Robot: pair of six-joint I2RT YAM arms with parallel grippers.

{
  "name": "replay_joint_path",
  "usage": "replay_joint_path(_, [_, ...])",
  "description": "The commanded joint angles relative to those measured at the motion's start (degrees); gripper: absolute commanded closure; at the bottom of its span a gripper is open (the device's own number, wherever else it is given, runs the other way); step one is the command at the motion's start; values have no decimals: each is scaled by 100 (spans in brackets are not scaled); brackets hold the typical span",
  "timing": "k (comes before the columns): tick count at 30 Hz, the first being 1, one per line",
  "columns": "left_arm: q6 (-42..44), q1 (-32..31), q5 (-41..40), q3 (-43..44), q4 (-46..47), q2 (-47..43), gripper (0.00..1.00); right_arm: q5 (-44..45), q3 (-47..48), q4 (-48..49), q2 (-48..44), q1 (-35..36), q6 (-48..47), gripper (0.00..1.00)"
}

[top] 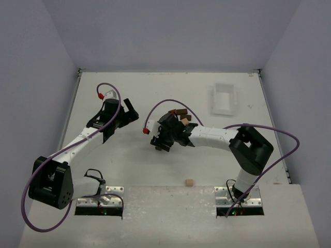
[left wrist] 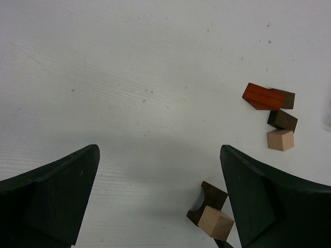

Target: Build the wood block tower

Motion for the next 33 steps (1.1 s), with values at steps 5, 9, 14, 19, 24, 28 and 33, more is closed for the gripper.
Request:
replay_joint_path(5, [90,46,67,-27,287,-151,0,65,2,113,-171,54,62,36])
replay_joint_path(9, [90,45,69,-25,303,-150,0,-126,-131,146,-381,98,71,36])
replay_joint_path(14, [98,46,105,-42,312,-151,0,-322,-414,277,-896,126,74,34])
replay_joint_path(19, [111,37,131,-42,311,-151,0,265,-590,419,-1457,126,527,29])
replay_joint_path(24, [116,37,124,-42,311,-160,0,1940,-505,220,-1716,101,1440,18])
replay_joint_path(28, [116,37,122,-51,317,-151,0,2167,-409,-105,-1783,-449,2351,19])
replay_joint_path(33, [116,37,96,-43,320,-150,0,1742,-219,-371,-1235,-1266,2883,27])
